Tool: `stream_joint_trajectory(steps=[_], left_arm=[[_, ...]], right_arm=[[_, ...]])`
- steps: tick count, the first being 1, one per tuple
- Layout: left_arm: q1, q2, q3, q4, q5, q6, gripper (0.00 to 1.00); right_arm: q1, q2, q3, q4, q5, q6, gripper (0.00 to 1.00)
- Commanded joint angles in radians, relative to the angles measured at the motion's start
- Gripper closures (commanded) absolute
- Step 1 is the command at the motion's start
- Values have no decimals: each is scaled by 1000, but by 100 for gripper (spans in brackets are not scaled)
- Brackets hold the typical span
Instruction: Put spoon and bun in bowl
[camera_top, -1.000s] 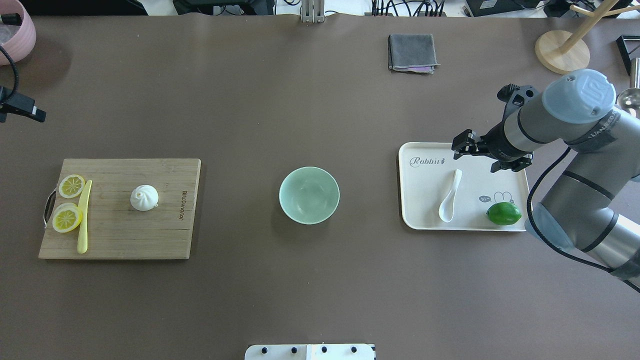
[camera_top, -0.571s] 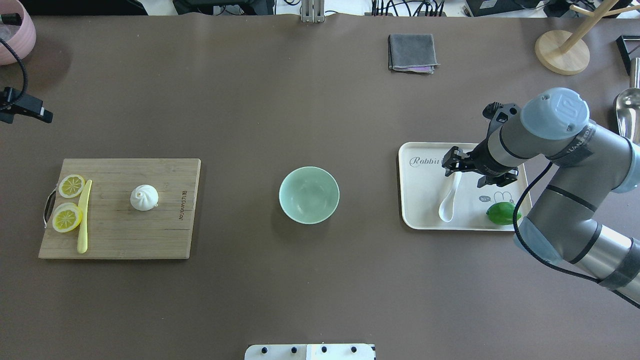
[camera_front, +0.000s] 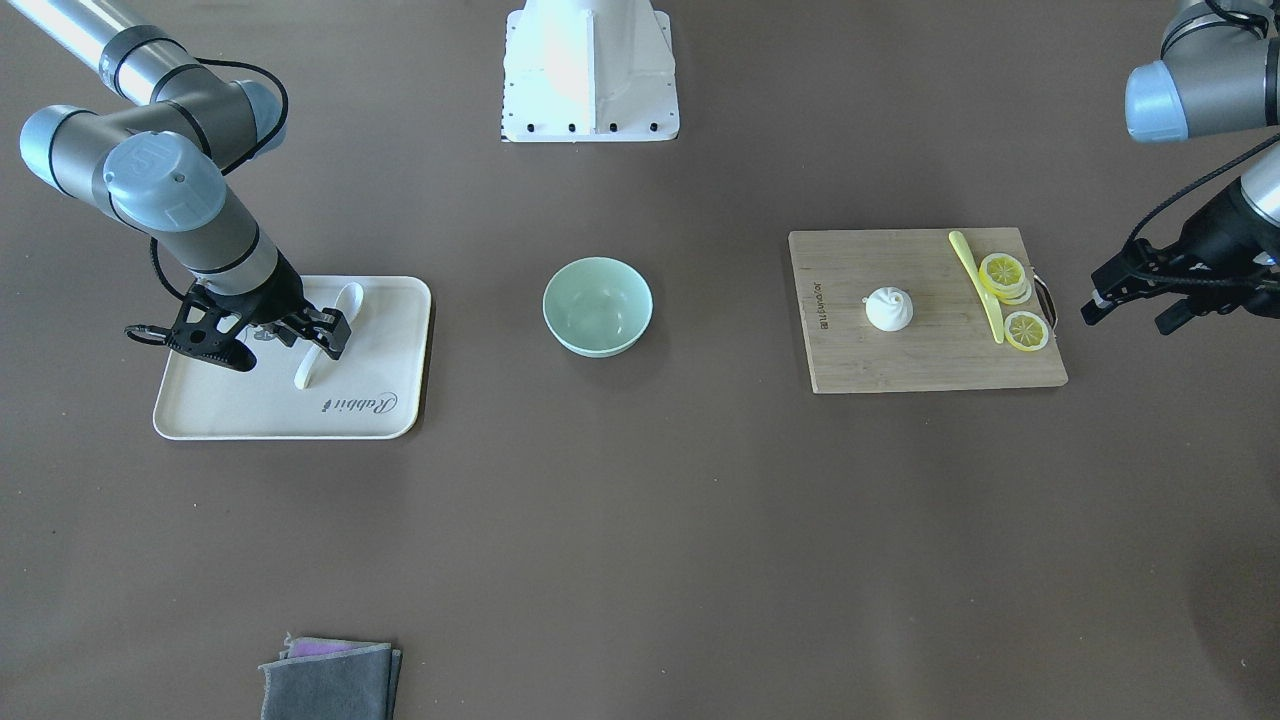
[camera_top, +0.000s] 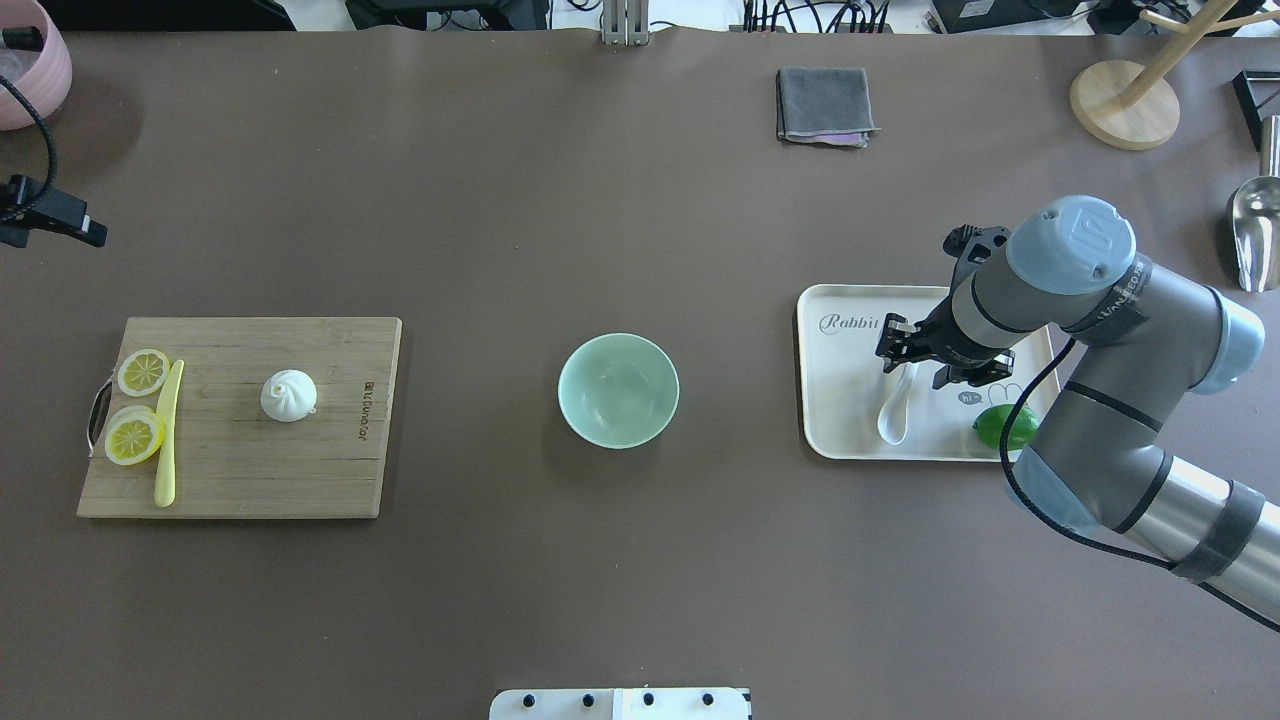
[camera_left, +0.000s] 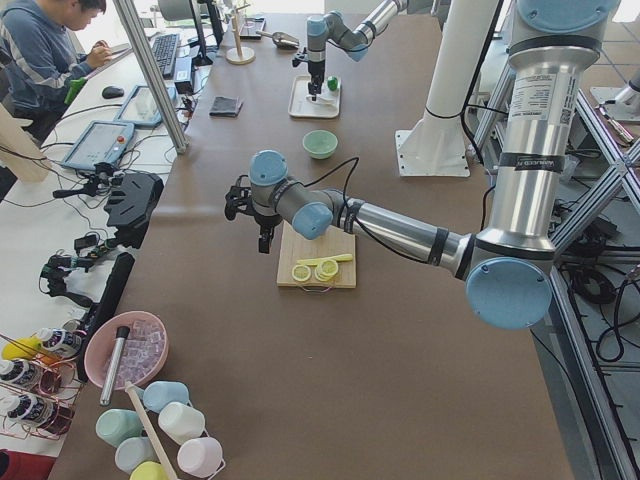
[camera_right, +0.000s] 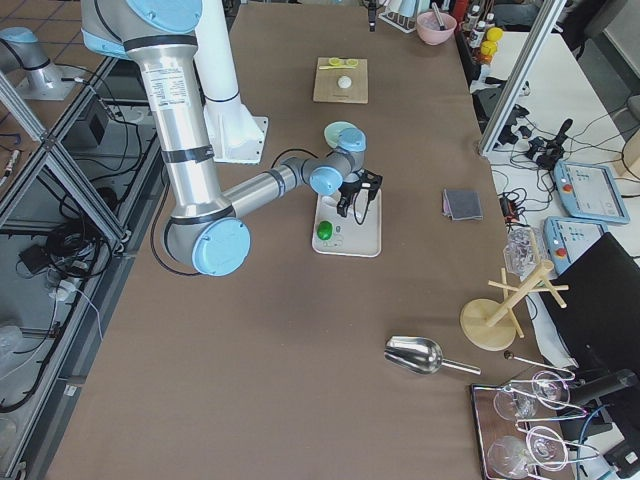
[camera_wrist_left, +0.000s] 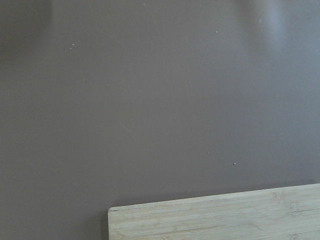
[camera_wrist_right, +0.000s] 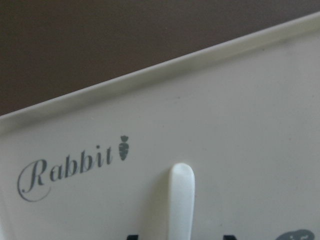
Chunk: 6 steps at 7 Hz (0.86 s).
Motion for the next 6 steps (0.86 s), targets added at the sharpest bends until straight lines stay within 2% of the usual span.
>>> stream_joint_trajectory(steps=[1, 3, 4, 6], left_arm=[[0, 4, -2, -1, 0, 0, 3], [11, -2, 1, -1, -2, -6, 3], [47, -34, -1, -1, 5, -99, 3], [168, -51, -40, -1, 116, -252, 3]], right_arm=[[-5, 5, -6, 0, 0, 0, 100], [-5, 11, 0, 0, 0, 2, 100], [-5, 37, 25, 0, 3, 23, 100], [-8, 167, 8, -14, 5, 154, 100]])
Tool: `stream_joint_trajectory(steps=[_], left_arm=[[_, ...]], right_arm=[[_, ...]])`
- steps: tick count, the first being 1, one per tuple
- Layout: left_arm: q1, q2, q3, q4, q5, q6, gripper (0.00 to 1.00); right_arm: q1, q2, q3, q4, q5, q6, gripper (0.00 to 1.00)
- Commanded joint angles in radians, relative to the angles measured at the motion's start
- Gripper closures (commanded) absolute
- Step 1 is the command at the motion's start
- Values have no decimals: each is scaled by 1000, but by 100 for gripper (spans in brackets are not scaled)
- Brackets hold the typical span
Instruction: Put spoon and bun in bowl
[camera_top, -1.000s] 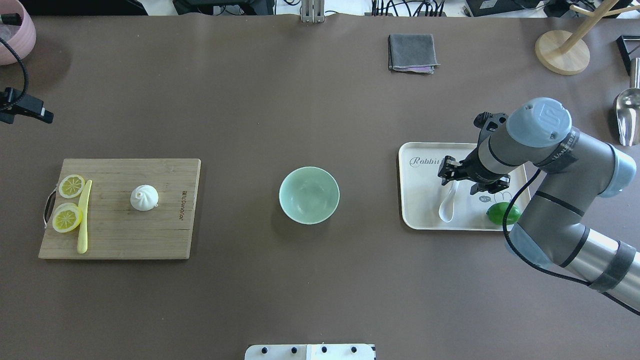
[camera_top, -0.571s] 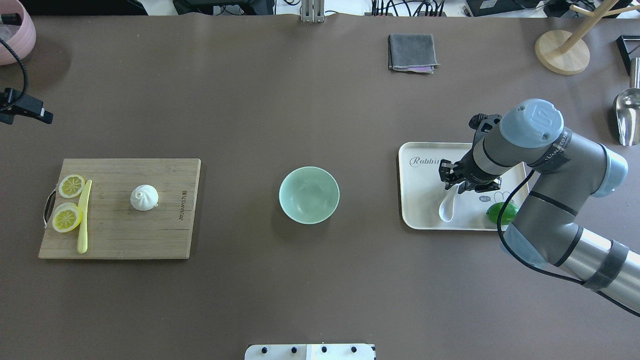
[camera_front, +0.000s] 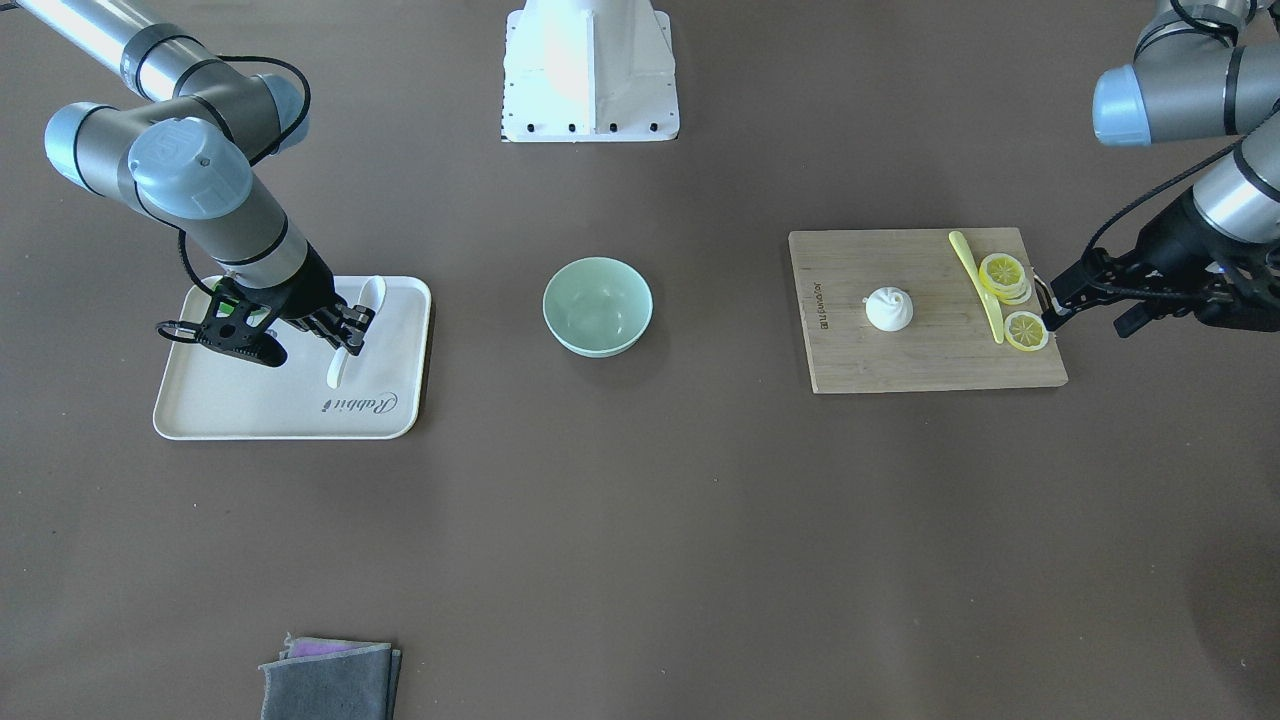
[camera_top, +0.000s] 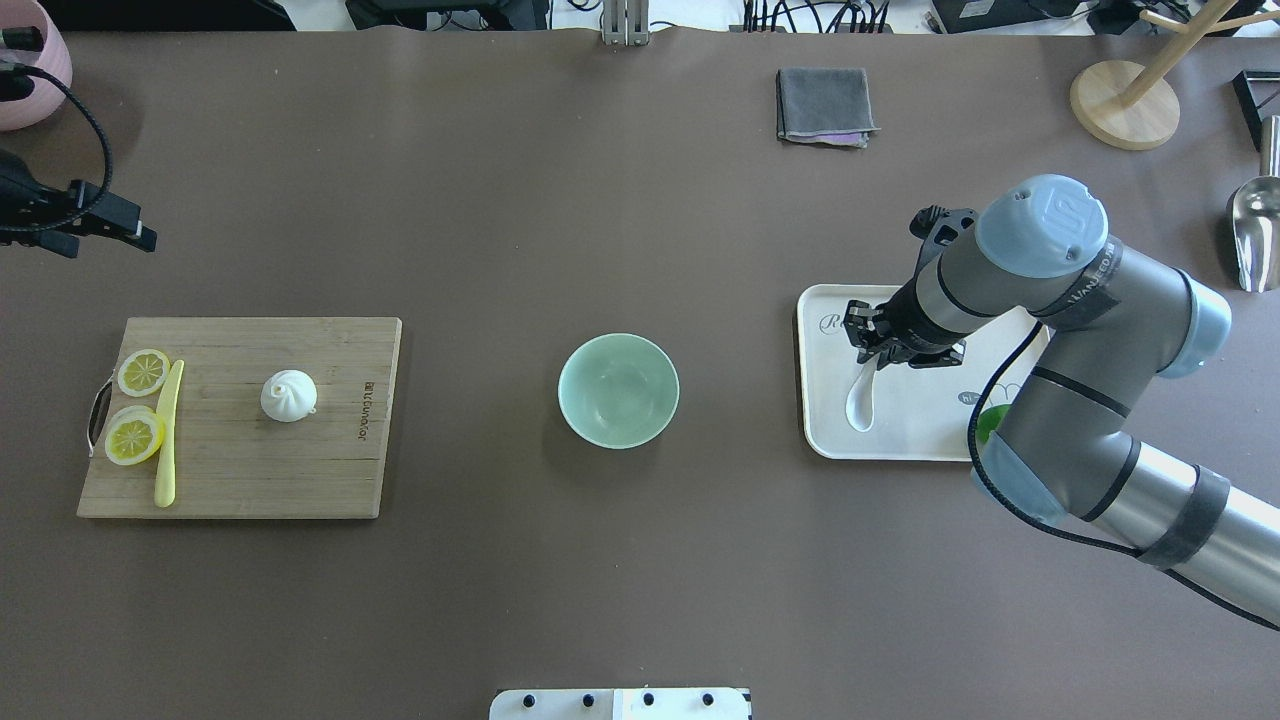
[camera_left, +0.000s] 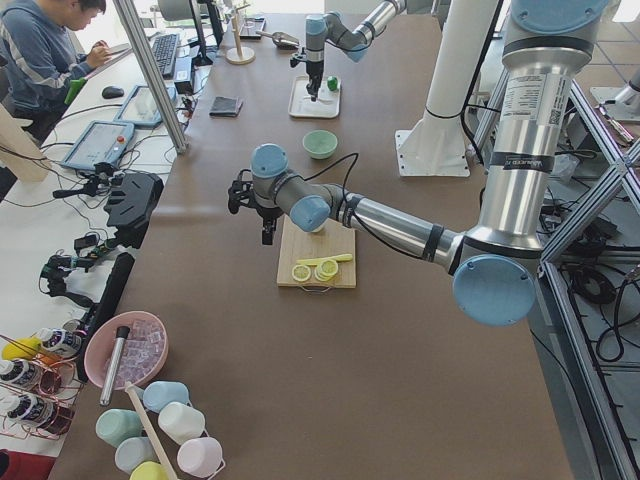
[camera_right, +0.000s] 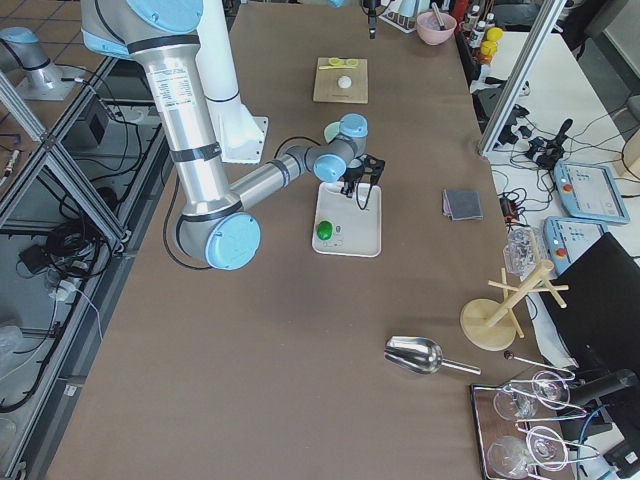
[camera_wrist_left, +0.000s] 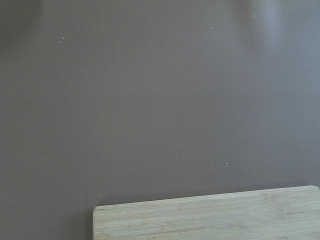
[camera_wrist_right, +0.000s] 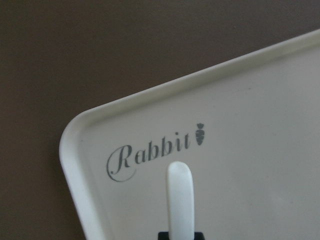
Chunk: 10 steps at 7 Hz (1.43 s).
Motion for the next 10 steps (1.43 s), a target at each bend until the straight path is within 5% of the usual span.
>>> stream_joint_trajectory(steps=[1, 3, 5, 6, 7, 10], left_arm=[[133, -28, -33, 0, 109, -158, 3], [239, -49, -33, 2, 204, -226, 3], [315, -79, -33, 0, 248, -307, 3], [326, -79, -33, 0, 254, -307, 3], [344, -74, -33, 2, 271, -306, 3], [366, 4, -67, 2, 297, -255, 4]], right_arm=[[-23, 187, -79, -9, -7, 176, 100], [-81, 365, -204, -8, -98, 309, 100], [-134, 414, -217, -5, -157, 378, 100], [-154, 411, -216, 0, -199, 378, 87], [-154, 399, -191, -3, -203, 375, 1], [-119, 219, 66, -9, -156, 328, 0]])
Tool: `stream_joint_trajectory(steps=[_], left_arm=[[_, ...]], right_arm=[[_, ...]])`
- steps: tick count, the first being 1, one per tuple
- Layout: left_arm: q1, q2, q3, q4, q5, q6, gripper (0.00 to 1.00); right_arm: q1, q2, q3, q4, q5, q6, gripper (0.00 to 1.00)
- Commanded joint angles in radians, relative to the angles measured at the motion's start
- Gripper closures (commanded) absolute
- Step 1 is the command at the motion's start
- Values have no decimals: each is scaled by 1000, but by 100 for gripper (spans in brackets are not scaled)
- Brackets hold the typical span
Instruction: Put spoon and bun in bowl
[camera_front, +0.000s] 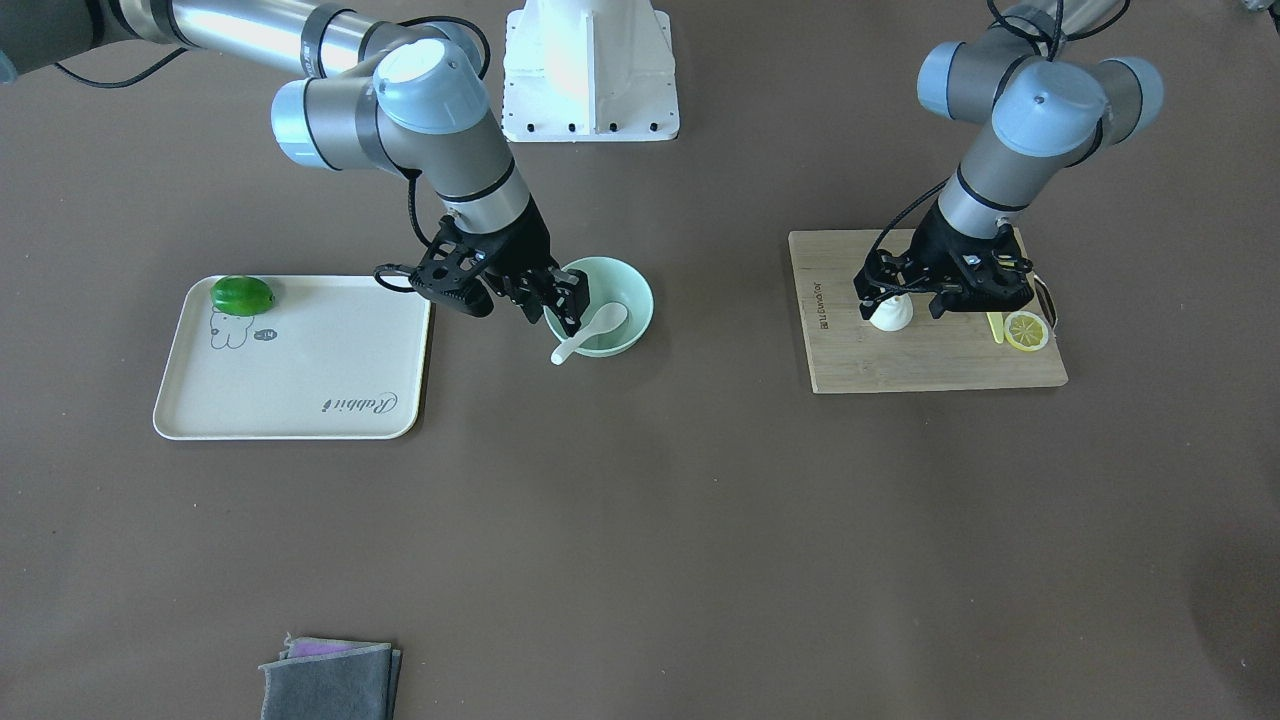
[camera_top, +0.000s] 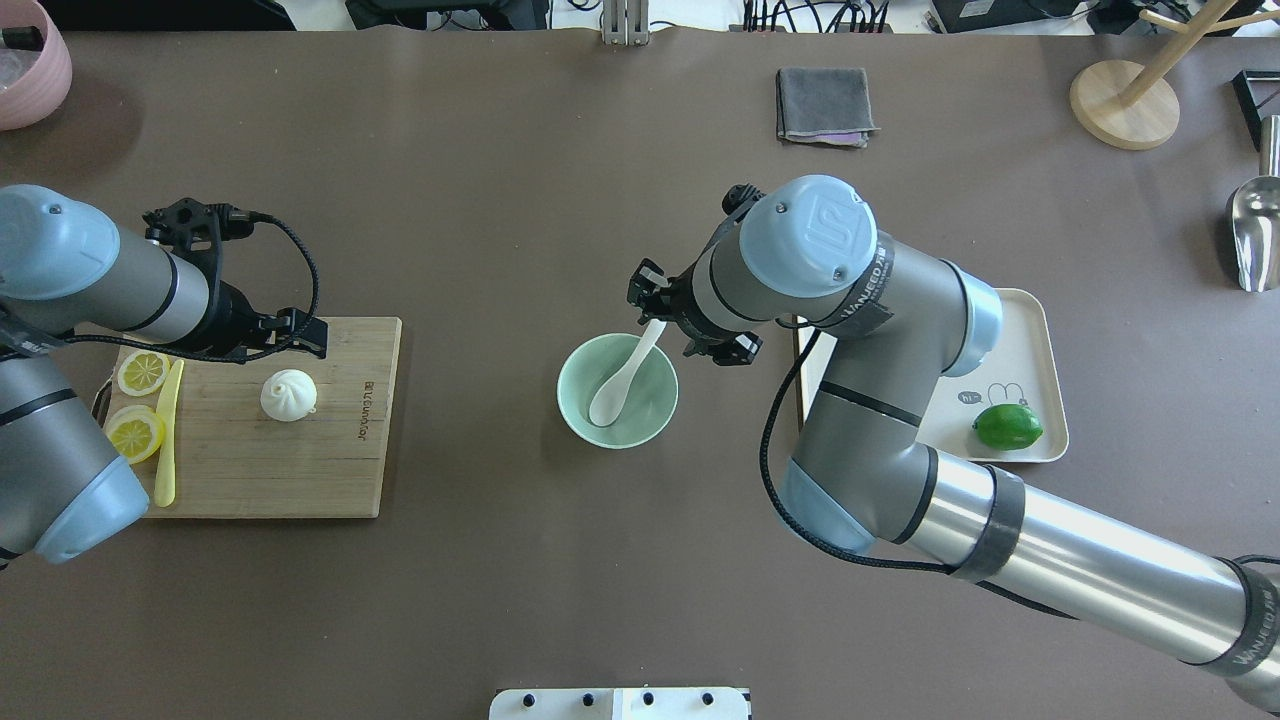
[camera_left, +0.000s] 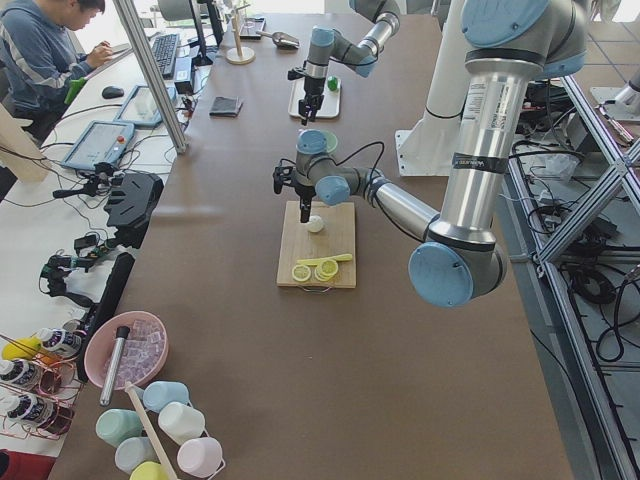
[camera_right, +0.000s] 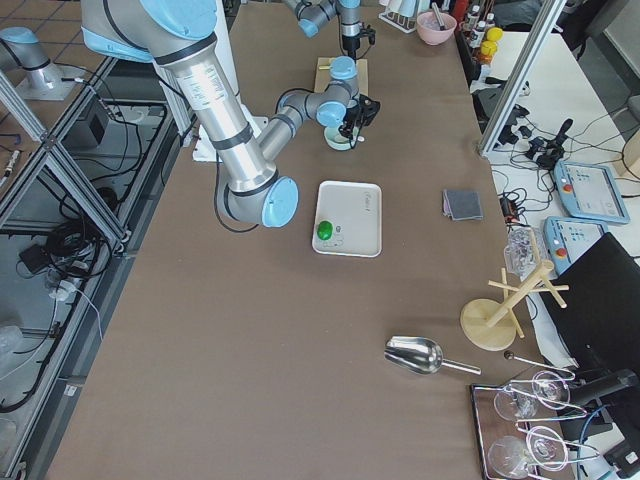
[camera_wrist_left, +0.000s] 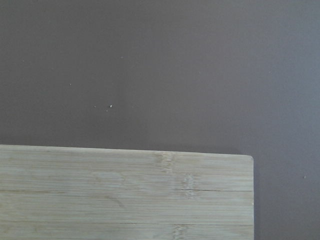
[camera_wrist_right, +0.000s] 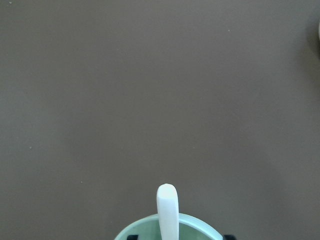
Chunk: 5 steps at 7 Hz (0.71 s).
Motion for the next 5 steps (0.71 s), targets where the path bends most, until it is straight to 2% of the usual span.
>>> stream_joint_trajectory(steps=[1, 3, 5], left_arm=[[47, 30, -7, 0, 56, 26, 9], [102, 32, -4, 0, 94, 24, 25], [107, 26, -4, 2, 114, 24, 100]], right_arm=[[51, -55, 77, -2, 50, -26, 0], [62, -67, 74, 0, 51, -38, 0], [65, -79, 72, 1, 49, -46, 0]])
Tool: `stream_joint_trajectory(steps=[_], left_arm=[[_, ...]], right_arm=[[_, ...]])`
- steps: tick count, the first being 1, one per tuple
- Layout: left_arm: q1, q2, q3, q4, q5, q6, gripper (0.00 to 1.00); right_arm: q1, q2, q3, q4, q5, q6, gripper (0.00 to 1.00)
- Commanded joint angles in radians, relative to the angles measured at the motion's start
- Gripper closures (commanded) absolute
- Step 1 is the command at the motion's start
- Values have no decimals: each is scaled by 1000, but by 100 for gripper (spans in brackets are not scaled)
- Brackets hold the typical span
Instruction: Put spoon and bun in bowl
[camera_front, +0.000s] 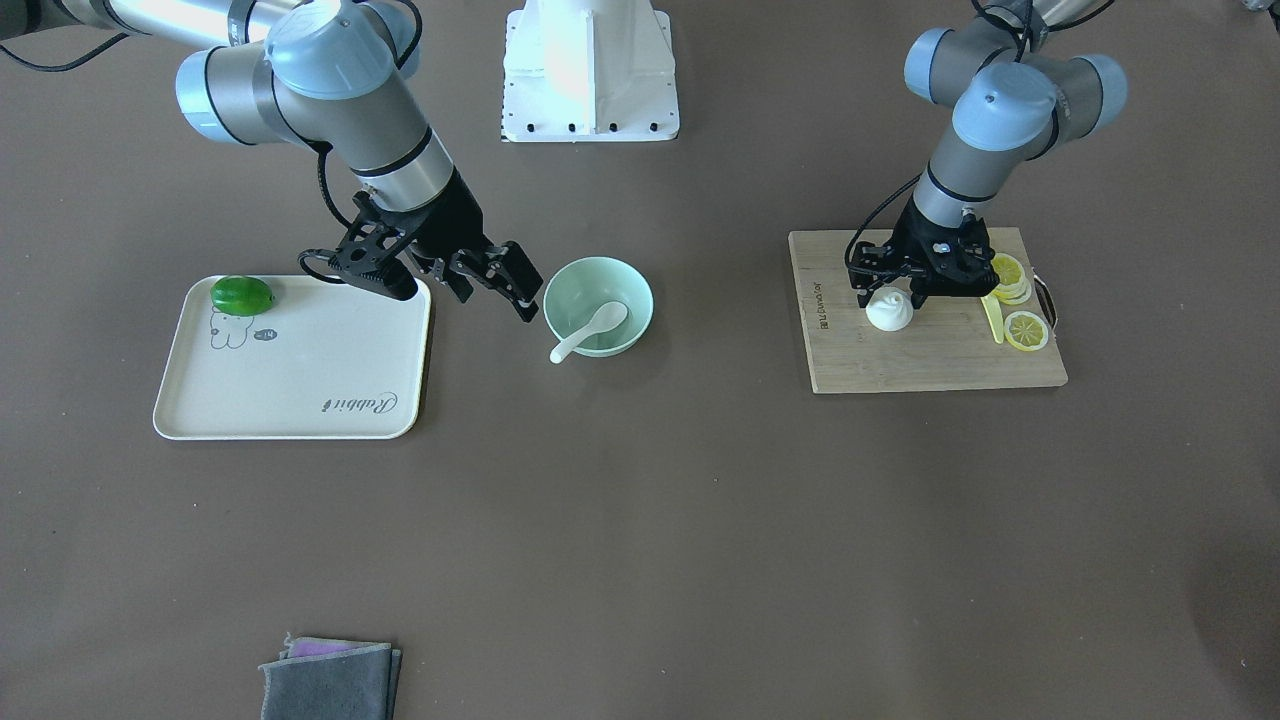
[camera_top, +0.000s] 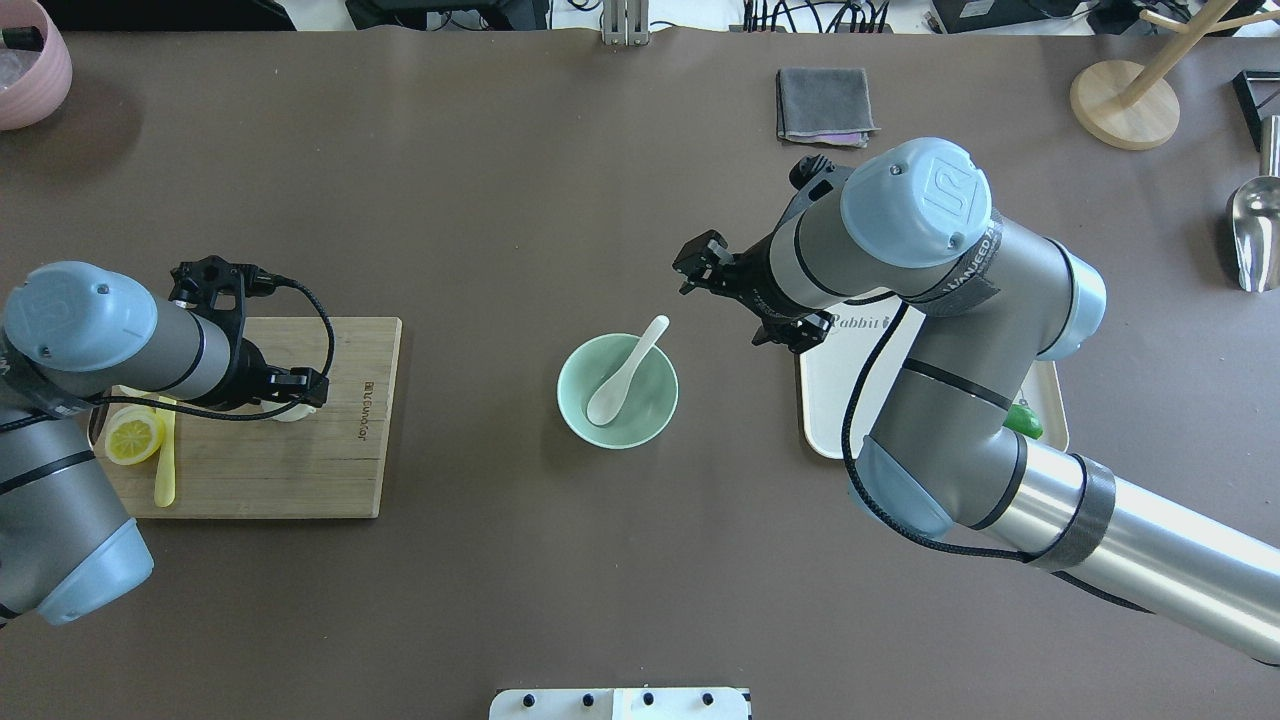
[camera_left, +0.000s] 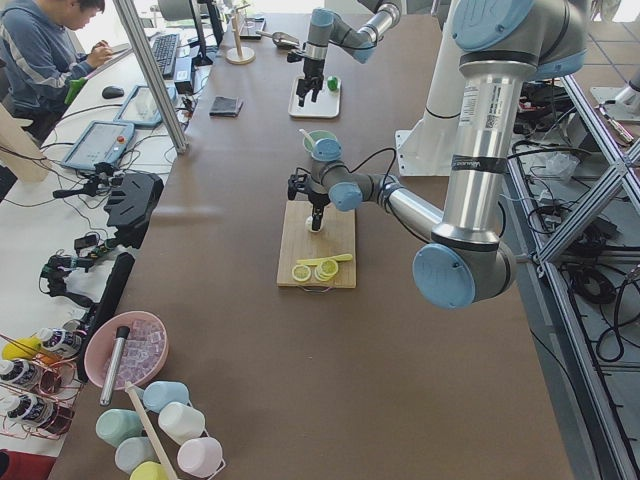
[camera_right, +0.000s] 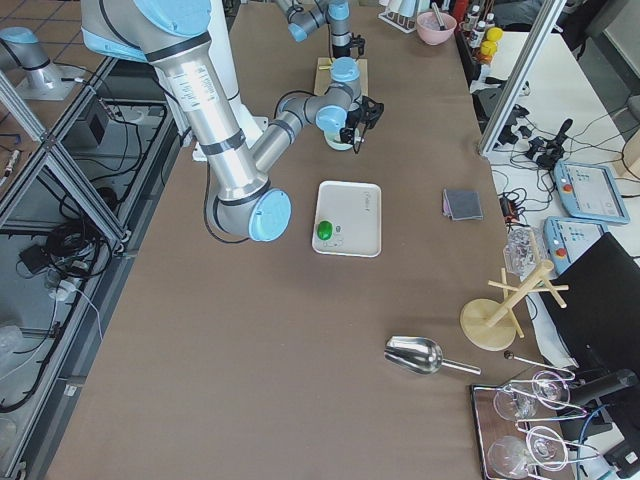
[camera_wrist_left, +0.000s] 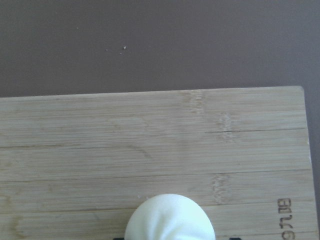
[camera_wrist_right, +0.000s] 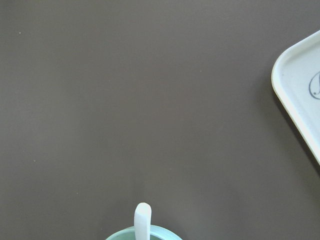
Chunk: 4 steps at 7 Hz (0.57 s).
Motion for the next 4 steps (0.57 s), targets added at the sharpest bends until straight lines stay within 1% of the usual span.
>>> stream_joint_trajectory(steps=[1, 2, 3, 4], left_arm=[[5, -11, -4, -1, 10, 1, 100], [5, -18, -36, 0, 7, 1, 100], [5, -50, -65, 2, -1, -8, 100], [7, -145, -58, 8, -4, -18, 100]], right_arm=[[3, -7, -7, 1, -2, -5, 0], [7, -8, -7, 2, -1, -8, 0], [7, -33, -6, 8, 1, -47, 0], [33, -56, 0, 10, 16, -69, 0]])
